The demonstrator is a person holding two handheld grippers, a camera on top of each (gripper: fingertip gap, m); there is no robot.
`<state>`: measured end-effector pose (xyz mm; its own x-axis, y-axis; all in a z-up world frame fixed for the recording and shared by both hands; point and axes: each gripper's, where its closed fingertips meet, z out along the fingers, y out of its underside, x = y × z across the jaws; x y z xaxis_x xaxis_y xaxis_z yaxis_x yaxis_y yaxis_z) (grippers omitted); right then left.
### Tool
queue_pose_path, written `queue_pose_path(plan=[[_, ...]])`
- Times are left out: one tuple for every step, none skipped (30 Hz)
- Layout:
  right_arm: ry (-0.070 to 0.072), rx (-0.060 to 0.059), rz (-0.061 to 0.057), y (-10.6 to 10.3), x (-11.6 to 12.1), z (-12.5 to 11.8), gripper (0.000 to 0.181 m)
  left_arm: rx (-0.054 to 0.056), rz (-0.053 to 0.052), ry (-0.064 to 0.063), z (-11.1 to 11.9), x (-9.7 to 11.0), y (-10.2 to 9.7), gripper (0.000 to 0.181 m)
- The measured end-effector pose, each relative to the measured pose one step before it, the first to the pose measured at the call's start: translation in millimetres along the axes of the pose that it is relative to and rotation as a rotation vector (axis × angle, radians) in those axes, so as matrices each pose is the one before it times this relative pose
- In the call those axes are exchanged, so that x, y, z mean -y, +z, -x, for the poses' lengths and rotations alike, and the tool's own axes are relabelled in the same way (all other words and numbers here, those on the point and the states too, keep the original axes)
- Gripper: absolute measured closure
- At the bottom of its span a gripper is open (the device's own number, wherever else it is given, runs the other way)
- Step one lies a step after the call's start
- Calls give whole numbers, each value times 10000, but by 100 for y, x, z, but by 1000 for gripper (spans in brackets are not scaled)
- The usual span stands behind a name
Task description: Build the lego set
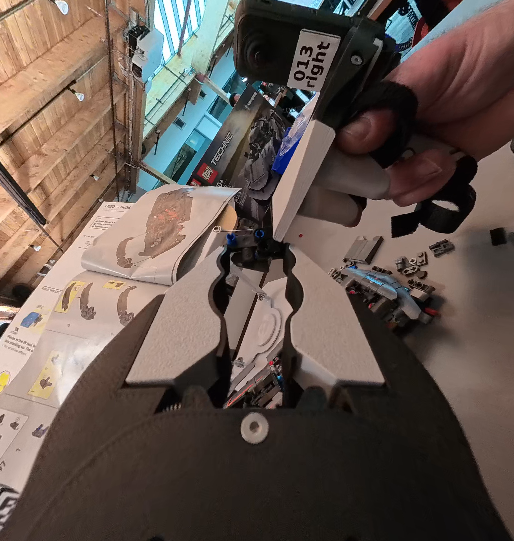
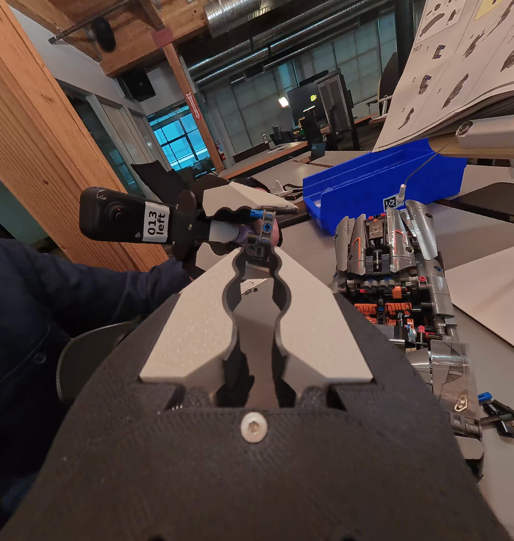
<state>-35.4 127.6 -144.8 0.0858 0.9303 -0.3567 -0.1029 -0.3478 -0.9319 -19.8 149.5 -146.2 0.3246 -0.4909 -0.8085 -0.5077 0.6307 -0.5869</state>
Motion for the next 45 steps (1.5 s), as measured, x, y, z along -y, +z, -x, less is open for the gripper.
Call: queue_pose_path(plan=[[9, 10, 9, -15, -14, -2, 168, 27, 32, 57, -15, 0, -1, 148], [-7, 4, 41, -27, -45, -5, 168, -16, 30, 56, -51, -15, -4, 148], [-20, -21, 45, -20, -30, -19, 168, -21, 35, 20, -24, -52, 12, 148], [-4, -16, 16, -10, 6, -14, 168, 20, 14, -11, 22, -3, 6, 148], [19, 7, 11, -4, -5, -5, 168, 2, 19, 3, -4, -11, 10, 148], [17, 19, 35, -39, -24, 4, 168, -47, 13, 12, -64, -8, 6, 148], [-9, 10, 43, -48, -27, 7, 168, -20, -3, 2, -25, 20, 17, 149], [-31, -13, 32, -32, 5, -1, 168, 20, 3, 2, -10, 17, 18, 149], [-18, -9, 27, -20, -25, 0, 168, -3, 7, 14, -14, 1, 5, 149], [21, 17, 32, -8, -40, -1, 168, -54, 5, 1, -59, -13, -6, 149], [40, 37, 23, -20, -29, 17, 168, -52, -12, -19, -45, 6, -20, 149], [31, 32, 4, -9, 0, 25, 168, -6, -5, 2, 8, 19, -12, 149], [22, 18, 12, -5, -12, 0, 168, -19, 12, 9, -11, -11, -9, 149], [6, 11, 30, -19, -25, 5, 168, -39, 3, 20, -40, -5, -2, 149], [-25, -3, 23, -7, -3, 12, 168, -2, -14, 32, 2, 5, -25, 149], [-45, -15, 19, 3, 6, 26, 168, -2, -17, 2, 12, 19, -19, 149], [-57, -25, 33, -9, -10, 25, 168, -16, -20, -8, -16, 24, -17, 149], [-96, -59, 43, -19, -8, -1, 168, -10, -19, 3, -17, -2, 4, 149], [-158, -108, 30, 7, 11, 5, 168, 24, -37, -22, 19, 14, 1, 150], [-202, -131, 21, 23, 34, 18, 168, 32, -71, -36, 38, 30, -24, 150], [-234, -150, 18, 13, 49, 22, 168, 46, -93, -36, 56, 62, -23, 150], [-309, -231, 40, 13, 38, -24, 168, 59, -37, -32, 63, -5, 13, 150], [-449, -347, 84, 44, 14, -93, 168, 73, 25, 11, 49, -117, 46, 149], [-545, -410, 114, 51, -2, -86, 168, 119, -1, 64, 62, -97, 15, 150], [-549, -411, 133, 40, 2, -88, 168, 77, -4, 22, 46, -93, 8, 150], [-580, -443, 138, 26, -5, -115, 168, 14, 65, -52, 22, -178, 63, 149], [-613, -449, 143, 27, 7, -97, 168, 33, 60, -22, 40, -145, 51, 149], [-578, -378, 147, 34, 11, -16, 168, 72, 8, 42, 42, -58, 13, 149], [-523, -344, 131, 19, 16, -16, 169, 67, 6, 34, 46, -26, 14, 149], [-462, -321, 135, 22, -30, -46, 168, 15, 57, 6, -5, -88, 54, 148], [-414, -283, 121, 27, -20, -27, 169, 25, 24, 21, 0, -66, 34, 149], [-355, -226, 83, 15, 21, -5, 169, 45, -13, 2, 31, -22, 8, 149], [-275, -172, 71, 15, 10, 6, 169, 17, 1, -22, 17, -14, 12, 149], [-223, -136, 68, 18, -31, -23, 169, -9, 20, -12, -17, -49, 41, 149], [-150, -94, 51, 22, -39, -15, 169, 3, 15, 11, -10, -58, 16, 149], [-74, -56, 20, 11, 2, 1, 169, 23, -6, 9, 13, -9, 5, 149], [-43, -36, 2, 3, 4, -7, 169, 24, -1, -1, 24, -4, 1, 149], [-25, -17, -3, -1, 11, 4, 169, 2, 20, 15, -2, -6, 3, 149], [1, 4, -12, 0, 14, 1, 169, 12, 0, 34, 19, 14, -19, 149], [18, 11, -20, -11, 19, 14, 169, 11, 2, 12, 10, 17, -20, 149], [27, 15, -21, 5, 13, 2, 169, -1, 2, -7, 10, 8, -2, 149], [60, 32, -11, 22, -17, -5, 169, -18, 24, -4, -14, -35, 4, 149], [111, 58, -17, 16, -34, -5, 169, -12, 21, 3, -22, -36, 14, 149], [152, 80, -29, 8, -50, -8, 169, -22, 32, -10, -39, -41, 14, 149], [202, 101, -29, 21, -69, -25, 169, -11, 59, 24, -26, -75, 32, 149]])
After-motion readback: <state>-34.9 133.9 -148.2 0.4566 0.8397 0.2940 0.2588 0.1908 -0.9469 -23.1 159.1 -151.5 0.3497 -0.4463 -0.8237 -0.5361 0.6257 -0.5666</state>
